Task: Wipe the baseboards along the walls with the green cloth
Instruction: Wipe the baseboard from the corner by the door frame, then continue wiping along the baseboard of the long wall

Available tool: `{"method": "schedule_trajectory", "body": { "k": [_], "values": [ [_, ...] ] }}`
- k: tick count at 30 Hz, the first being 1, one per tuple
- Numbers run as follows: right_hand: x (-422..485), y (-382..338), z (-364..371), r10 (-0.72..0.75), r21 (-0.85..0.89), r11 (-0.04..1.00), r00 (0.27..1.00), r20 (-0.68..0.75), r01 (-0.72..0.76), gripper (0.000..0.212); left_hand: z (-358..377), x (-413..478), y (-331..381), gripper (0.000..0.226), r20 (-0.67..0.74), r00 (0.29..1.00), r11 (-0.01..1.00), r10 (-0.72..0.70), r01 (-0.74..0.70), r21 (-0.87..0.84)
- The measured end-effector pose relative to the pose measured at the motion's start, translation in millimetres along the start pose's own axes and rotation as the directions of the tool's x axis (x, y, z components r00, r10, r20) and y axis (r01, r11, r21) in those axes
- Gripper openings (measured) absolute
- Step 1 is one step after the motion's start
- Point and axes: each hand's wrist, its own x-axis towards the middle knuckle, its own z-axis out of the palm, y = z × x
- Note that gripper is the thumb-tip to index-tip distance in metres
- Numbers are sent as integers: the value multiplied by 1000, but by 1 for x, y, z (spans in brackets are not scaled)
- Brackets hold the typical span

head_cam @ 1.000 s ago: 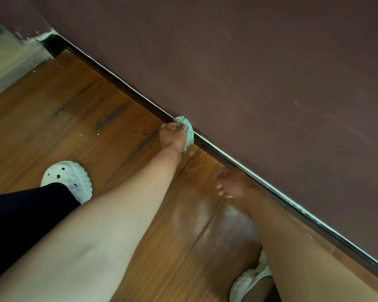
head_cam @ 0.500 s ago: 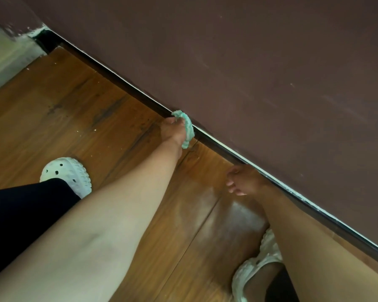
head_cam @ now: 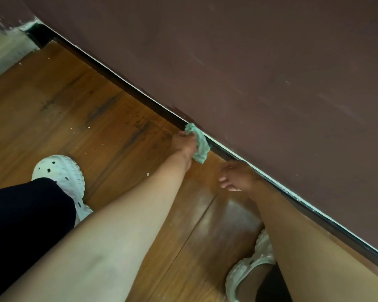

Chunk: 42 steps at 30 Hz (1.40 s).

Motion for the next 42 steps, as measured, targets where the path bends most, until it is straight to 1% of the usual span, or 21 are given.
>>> {"method": "schedule_trajectory", "body": {
  "k": [1, 4, 6, 8, 9, 10, 12, 14, 15, 17, 18, 20, 21, 25, 28, 30, 34, 36, 38, 40, 42],
  "values": [
    [2, 0, -4, 9, 23, 1000, 1000, -13, -8, 14, -3, 2, 3, 6, -9, 1000, 1000, -13, 13, -17],
    [5, 3, -12, 36, 74, 997, 998, -43, -33, 16, 1, 2, 2, 26, 31, 998, 999, -52, 52, 11],
    [7, 2, -11, 41, 75, 996, 998, -53, -37, 17, 11, -9, -7, 19, 90, 990, 994, -108, 106, 19],
    [8, 1, -6, 32, 57, 998, 998, -50, -29, 18, 22, -24, -18, 5, 208, 961, 983, -181, 185, 0],
    [9, 2, -5, 28, 38, 999, 999, -42, -26, 17, 25, -33, -22, 3, 257, 946, 978, -198, 206, -7],
    [11, 5, -4, 27, 14, 1000, 999, -32, -26, 17, 27, -36, -26, 7, 276, 941, 978, -196, 206, -10],
    [12, 8, -6, 35, 8, 999, 999, -24, -35, 19, 24, -32, -27, 8, 241, 958, 982, -155, 175, -66],
    [11, 10, -11, 29, 9, 1000, 999, -31, -29, 20, 14, -25, -18, 5, 110, 986, 973, -125, 143, -181],
    [10, 10, -14, 27, 4, 1000, 999, -28, -27, 20, 8, -21, -12, 9, 52, 992, 968, -111, 120, -221],
    [7, 9, -16, 30, 3, 1000, 1000, -10, -30, 23, -2, -17, -4, 17, 18, 997, 974, -74, 76, -211],
    [6, 8, -18, 20, -11, 1000, 1000, -8, -20, 24, -6, -21, -2, 17, 29, 998, 981, -62, 66, -181],
    [3, 1, -16, -3, -31, 1000, 1000, -7, 3, 24, -9, -30, -2, 6, 52, 997, 997, -54, 57, -56],
    [-1, -5, -16, -23, -37, 999, 1000, -4, 23, 24, -9, -36, -3, 5, 54, 998, 999, -43, 43, 3],
    [-24, -35, -5, -100, -62, 993, 993, 58, 104, 23, -16, -72, 13, 10, 76, 997, 986, 26, -38, 161],
    [-47, -48, 1, -173, -80, 981, 982, 72, 179, 17, -30, -108, 38, 5, 71, 991, 967, 112, -126, 222],
    [-67, -54, -1, -232, -60, 970, 970, 76, 237, 12, -41, -132, 54, 9, 86, 986, 960, 142, -159, 232],
    [-115, -63, -15, -375, 1, 925, 914, 154, 380, 51, -64, -176, 78, 9, 120, 975, 934, 187, -214, 285],
    [-139, -65, -18, -439, 20, 897, 882, 171, 442, 53, -71, -197, 87, 15, 109, 970, 923, 218, -241, 300],
    [-150, -67, -16, -477, 11, 877, 870, 121, 480, 41, -70, -211, 93, 24, 110, 967, 921, 229, -252, 298],
    [-156, -66, -14, -510, -1, 860, 860, 22, 510, 25, -66, -219, 92, 29, 145, 964, 929, 222, -254, 268],
    [-158, -65, -11, -513, 15, 857, 856, -66, 515, 25, -66, -228, 91, 34, 189, 962, 951, 199, -236, 202]
  ]
}}
